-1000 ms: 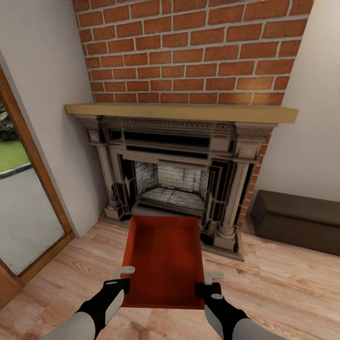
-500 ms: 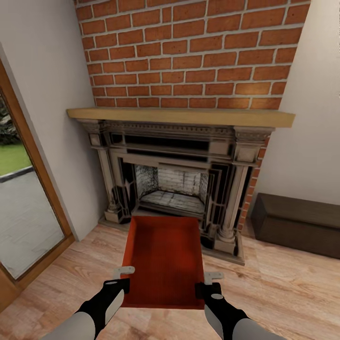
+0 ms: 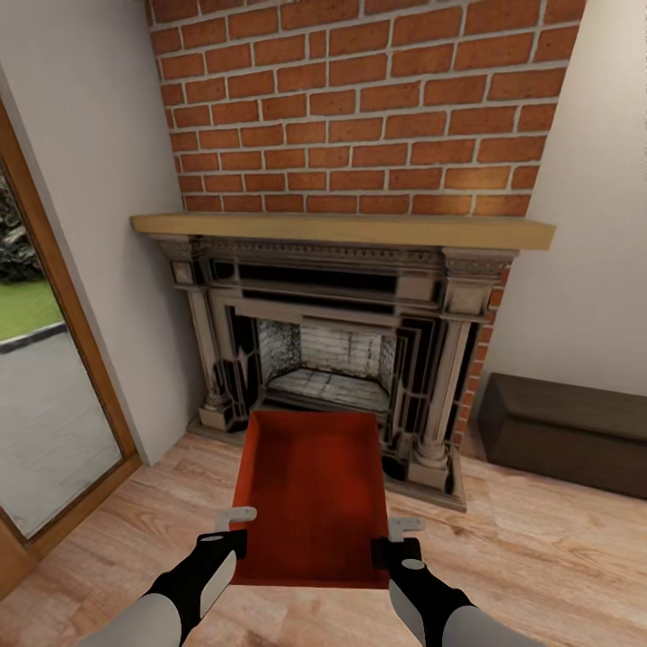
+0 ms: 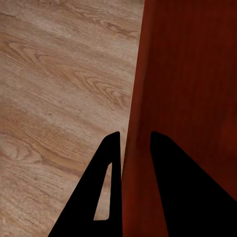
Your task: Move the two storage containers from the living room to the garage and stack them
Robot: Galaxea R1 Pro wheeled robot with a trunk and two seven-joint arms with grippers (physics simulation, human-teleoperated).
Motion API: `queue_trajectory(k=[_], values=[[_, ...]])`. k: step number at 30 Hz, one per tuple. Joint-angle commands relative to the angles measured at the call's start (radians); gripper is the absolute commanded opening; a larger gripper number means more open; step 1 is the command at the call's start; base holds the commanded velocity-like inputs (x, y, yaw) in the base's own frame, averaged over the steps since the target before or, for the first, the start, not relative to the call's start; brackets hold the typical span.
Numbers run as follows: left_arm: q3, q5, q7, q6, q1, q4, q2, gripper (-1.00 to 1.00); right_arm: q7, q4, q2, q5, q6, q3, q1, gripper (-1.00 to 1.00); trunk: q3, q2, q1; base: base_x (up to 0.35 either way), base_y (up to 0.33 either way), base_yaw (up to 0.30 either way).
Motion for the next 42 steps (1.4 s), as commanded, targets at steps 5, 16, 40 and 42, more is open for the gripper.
queue_trajectory(k=[5,16,40,42], values=[[-0.002,-0.002,0.009,-0.059,-0.001,-0.005,0.006,-1.00,-0.005,0.003,-0.010,-0.023,-0.004,-0.015,0.000,-1.00,0.007,-0.001,0.000,0.000,0.000,0.000],[-0.002,-0.002,0.009,-0.059,-0.001,-0.005,0.006,-1.00,-0.005,0.003,-0.010,-0.023,-0.004,-0.015,0.000,-1.00,0.024,-0.001,0.000,0.000,0.000,0.000],[-0.002,-0.002,0.009,-0.059,-0.001,-0.005,0.006,-1.00,-0.005,0.003,-0.010,-0.023,-0.004,-0.015,0.000,-1.00,0.062,-0.001,0.000,0.000,0.000,0.000],[-0.002,-0.002,0.009,-0.059,-0.001,-0.005,0.006,-1.00,-0.005,0.003,-0.010,-0.023,-0.004,-0.015,0.000,-1.00,0.064,-0.001,0.000,0.000,0.000,0.000]])
